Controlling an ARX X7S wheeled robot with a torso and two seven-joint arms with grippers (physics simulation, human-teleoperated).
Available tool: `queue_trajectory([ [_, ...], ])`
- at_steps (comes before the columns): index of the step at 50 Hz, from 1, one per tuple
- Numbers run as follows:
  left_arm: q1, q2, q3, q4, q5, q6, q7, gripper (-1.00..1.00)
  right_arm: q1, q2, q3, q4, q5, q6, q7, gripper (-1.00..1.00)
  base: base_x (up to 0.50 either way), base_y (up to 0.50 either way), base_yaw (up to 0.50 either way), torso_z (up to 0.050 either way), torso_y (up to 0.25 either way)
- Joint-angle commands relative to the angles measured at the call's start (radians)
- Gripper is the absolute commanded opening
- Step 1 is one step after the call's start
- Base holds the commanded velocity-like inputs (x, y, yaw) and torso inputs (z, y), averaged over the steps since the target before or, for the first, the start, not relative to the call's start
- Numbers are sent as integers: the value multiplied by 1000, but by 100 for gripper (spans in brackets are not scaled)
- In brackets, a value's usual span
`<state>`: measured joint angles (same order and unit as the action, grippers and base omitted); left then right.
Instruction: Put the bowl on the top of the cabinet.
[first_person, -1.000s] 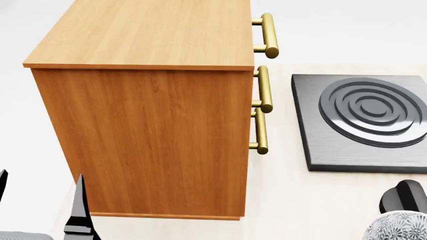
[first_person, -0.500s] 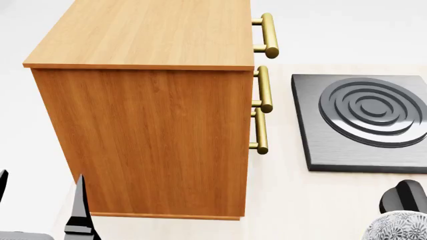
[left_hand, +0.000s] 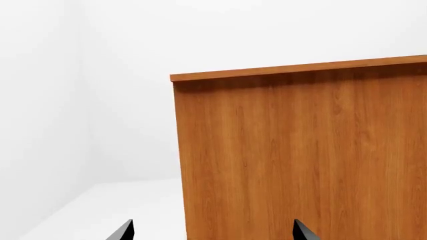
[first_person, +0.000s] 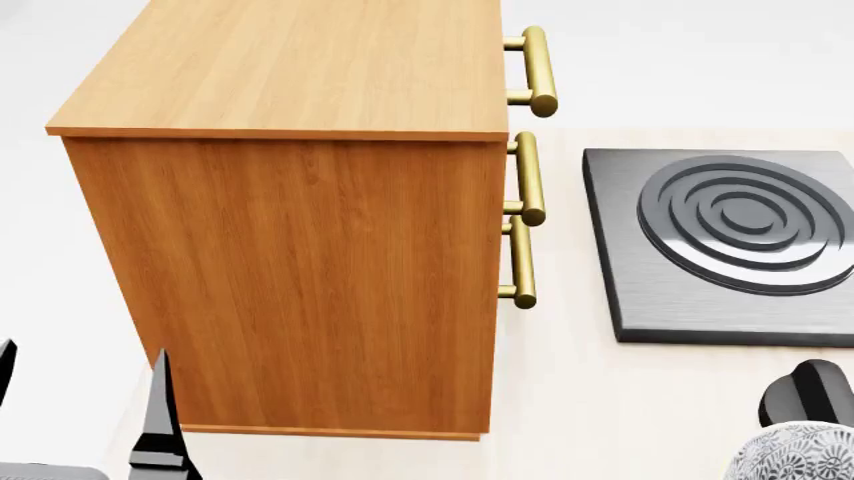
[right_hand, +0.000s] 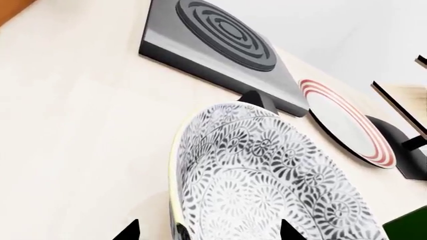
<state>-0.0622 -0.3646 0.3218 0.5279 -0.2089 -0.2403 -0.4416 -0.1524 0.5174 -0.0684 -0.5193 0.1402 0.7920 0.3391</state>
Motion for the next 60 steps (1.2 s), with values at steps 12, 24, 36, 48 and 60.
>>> queue_trajectory([
  [12, 1, -5, 3, 3, -3, 1, -7, 100, -7, 9, -5, -32, 7, 8, 7, -100, 0, 0, 0, 0, 0],
  [24, 2, -8, 4, 5, -5, 1, -11, 100, 66, 28, -2, -177, 23, 131, 8, -100, 0, 0, 0, 0, 0],
  [36, 8, -13, 7, 15, -4, -1, -16, 100, 385, 32, 21, -419, 133, 534, -42, -100, 0, 0, 0, 0, 0],
  [48, 4, -13, 13, 11, -5, -4, -18, 100, 817, 144, 73, -368, 818, 778, 350, -100, 0, 0, 0, 0, 0],
  [60, 2, -13, 21, 8, -3, -2, -20, 100, 1254, 193, -159, -64, 1492, 756, 843, -100, 0, 0, 0, 0, 0],
])
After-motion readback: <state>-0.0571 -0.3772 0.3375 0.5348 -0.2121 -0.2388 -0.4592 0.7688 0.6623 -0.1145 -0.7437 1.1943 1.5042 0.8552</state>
